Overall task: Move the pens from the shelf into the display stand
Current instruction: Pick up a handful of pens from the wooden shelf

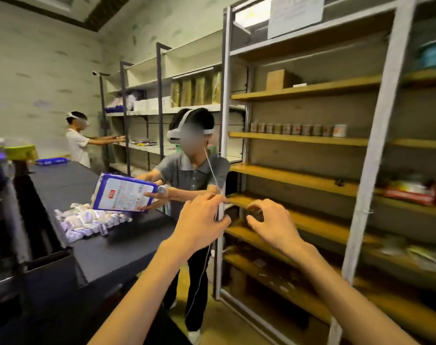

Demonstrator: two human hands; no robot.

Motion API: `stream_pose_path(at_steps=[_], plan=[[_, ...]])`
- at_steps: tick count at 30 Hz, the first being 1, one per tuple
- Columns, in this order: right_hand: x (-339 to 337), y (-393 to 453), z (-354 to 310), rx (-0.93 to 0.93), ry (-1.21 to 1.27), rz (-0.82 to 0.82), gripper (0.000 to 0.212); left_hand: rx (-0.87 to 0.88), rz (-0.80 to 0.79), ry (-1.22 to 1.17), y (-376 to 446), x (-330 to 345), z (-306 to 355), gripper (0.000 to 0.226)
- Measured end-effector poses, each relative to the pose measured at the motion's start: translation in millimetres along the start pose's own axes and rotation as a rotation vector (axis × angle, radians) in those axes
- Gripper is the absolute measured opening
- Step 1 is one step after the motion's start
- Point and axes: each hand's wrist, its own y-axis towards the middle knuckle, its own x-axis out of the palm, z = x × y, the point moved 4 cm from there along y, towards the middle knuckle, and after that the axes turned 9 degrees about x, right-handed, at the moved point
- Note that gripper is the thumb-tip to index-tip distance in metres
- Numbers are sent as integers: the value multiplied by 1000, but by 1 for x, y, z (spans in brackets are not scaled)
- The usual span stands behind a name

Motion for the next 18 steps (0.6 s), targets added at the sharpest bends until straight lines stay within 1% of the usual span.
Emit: stream_pose_path(at_steps=[5, 10, 14, 18], plan=[[-43, 33, 108, 62, -29, 15, 30, 57, -12, -39, 82, 75, 61, 35], [-75, 58, 201, 133, -6, 17, 32, 62, 4, -115, 145, 138, 112, 32], [-81, 77, 259, 185, -11, 42, 34, 87, -46, -108, 184, 184, 135, 32], [-76, 103, 311, 235, 2, 71, 34, 95, -52, -121, 227, 228, 144, 31]])
